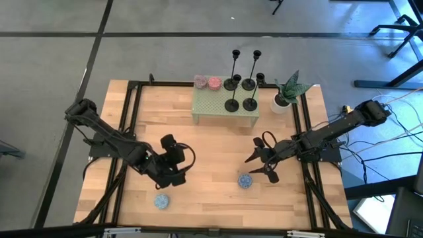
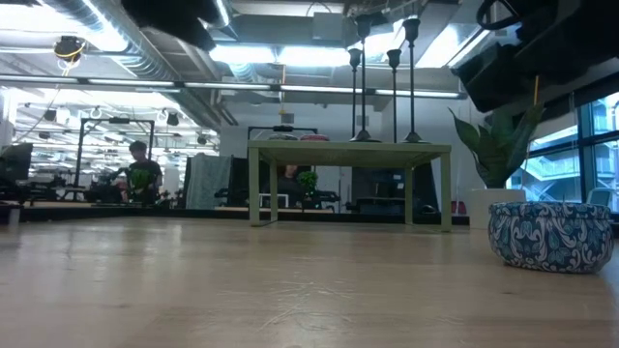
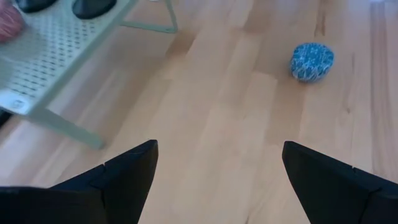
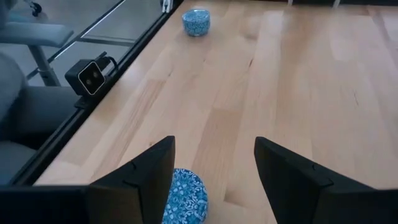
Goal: Pick & Place candle stick holders
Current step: Align the blue scented candle with the orange scented candle on the shelf
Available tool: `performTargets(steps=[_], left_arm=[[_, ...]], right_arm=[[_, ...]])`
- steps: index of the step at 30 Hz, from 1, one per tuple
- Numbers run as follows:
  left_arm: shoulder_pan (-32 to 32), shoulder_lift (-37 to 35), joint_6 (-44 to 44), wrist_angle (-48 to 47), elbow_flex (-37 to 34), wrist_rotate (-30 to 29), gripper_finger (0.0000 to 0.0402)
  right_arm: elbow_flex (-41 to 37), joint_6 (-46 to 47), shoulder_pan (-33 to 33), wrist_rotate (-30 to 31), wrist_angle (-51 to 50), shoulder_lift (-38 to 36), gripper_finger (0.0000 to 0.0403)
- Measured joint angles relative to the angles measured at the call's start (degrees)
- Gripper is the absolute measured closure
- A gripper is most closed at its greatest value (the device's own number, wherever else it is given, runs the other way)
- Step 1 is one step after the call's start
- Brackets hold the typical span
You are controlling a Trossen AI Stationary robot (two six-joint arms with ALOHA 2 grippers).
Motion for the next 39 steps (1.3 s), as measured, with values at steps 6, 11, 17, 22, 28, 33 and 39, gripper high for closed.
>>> performTargets(steps=[6,11,17,22,28,33,39], left_arm=[[0.3,0.1,0.0,6.0,-4.0,1.1,0.0060],[0.3,0.1,0.1,6.8,-4.0,0.8,0.0060],[0.4,0.1,-0.2,7.4,-4.0,0.3,0.0061],[0.4,0.1,0.3,7.4,-4.0,-0.7,0.0061],[0.4,0.1,0.7,7.4,-4.0,-0.4,0.0061],[0.2,0.1,1.6,7.1,-4.0,-0.4,0.0061],[0.2,0.1,2.5,7.2,-4.0,-0.3,0.0061]], right_arm=[[0.0,-2.0,0.0,0.0,2.1,1.4,0.0178],[0.0,-3.2,0.0,0.0,4.7,2.8,0.0178],[0.0,-3.3,-0.2,-0.4,5.0,3.4,0.0178],[0.0,-12.0,-0.4,9.3,8.4,3.4,0.0178],[0.0,-13.4,-0.4,11.9,14.0,3.4,0.0178],[0.0,-13.6,-1.0,12.3,14.5,3.6,0.0178],[0.0,-13.6,-3.3,9.7,14.5,4.0,0.0160]])
